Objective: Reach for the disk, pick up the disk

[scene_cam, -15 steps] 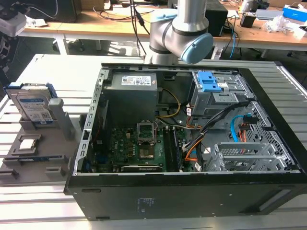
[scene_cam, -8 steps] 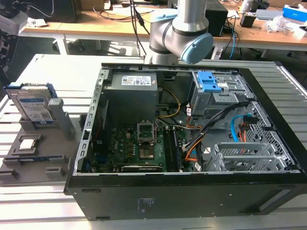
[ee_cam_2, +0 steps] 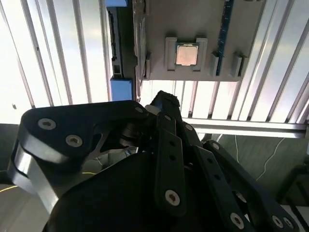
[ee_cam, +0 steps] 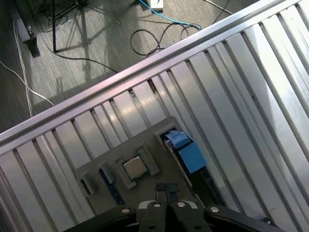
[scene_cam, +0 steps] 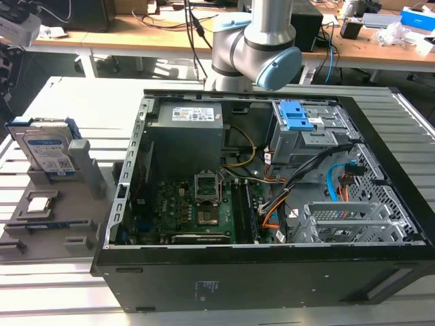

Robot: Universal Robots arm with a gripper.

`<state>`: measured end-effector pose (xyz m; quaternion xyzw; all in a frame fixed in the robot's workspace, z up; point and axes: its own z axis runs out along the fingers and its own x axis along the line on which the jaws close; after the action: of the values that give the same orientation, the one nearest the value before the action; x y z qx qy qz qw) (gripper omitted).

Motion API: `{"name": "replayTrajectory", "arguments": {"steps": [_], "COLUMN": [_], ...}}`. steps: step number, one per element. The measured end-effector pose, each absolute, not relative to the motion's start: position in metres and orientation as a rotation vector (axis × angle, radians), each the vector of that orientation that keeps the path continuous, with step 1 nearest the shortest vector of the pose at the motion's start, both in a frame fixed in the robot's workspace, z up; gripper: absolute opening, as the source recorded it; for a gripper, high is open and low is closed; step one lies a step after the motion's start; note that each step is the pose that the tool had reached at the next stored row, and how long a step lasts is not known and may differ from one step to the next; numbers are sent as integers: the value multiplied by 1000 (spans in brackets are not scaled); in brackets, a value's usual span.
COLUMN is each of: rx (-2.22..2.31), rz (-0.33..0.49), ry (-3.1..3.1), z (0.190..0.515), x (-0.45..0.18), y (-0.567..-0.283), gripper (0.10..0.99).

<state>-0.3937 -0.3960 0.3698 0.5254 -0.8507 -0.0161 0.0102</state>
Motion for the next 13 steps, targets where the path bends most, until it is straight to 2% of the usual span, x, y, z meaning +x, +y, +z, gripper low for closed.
{"name": "replayTrajectory", "arguments": {"steps": [13], "rx": [1806], "rz": [-48], "ry": [-2543], "z": [370], "x": [-394], "y": [-396], "gripper": [106]}}
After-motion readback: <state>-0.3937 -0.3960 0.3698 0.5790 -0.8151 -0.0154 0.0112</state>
